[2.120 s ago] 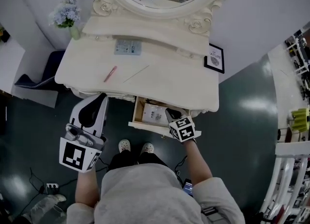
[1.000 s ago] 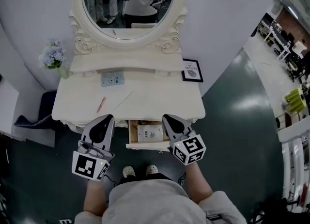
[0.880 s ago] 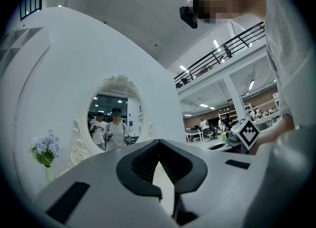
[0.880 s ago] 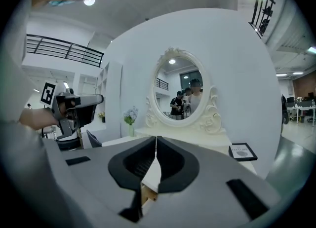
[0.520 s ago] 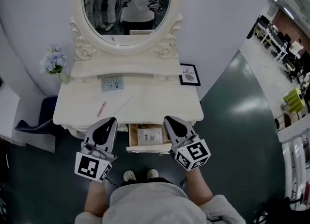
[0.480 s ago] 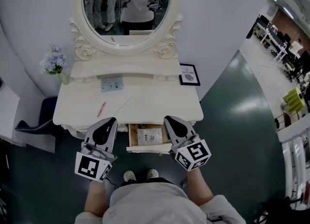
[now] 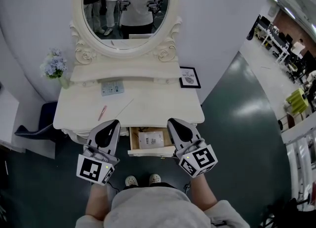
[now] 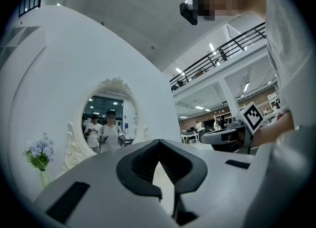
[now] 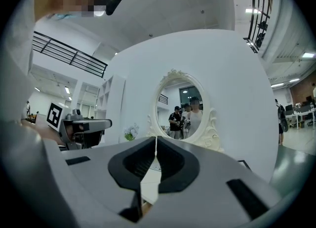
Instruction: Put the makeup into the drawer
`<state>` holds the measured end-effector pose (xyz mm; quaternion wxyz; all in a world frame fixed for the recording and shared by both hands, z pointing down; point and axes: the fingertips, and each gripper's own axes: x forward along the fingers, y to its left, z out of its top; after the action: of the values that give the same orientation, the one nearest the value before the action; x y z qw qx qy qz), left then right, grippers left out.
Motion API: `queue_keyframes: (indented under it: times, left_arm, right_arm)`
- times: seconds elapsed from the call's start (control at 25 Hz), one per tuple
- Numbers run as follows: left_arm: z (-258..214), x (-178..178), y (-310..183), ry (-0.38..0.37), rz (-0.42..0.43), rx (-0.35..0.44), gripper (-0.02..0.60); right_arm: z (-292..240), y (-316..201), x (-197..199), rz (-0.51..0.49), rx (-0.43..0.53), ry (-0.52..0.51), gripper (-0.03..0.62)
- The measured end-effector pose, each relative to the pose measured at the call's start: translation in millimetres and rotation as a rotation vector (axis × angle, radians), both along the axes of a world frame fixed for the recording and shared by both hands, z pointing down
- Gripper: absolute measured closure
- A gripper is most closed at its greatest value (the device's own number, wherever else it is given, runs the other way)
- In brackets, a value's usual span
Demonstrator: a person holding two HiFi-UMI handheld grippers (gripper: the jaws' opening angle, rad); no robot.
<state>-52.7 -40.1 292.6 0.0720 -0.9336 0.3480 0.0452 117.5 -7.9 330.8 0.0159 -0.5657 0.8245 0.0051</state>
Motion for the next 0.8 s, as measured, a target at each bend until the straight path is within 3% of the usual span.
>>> queue_keyframes:
  times: [0.8]
  left_arm:
    - [-5,-4,2,0.023,-0.017,0.0,0.569]
  right_arm:
    - [-17,7,-2,0.004,0.048,-0.022,0.569]
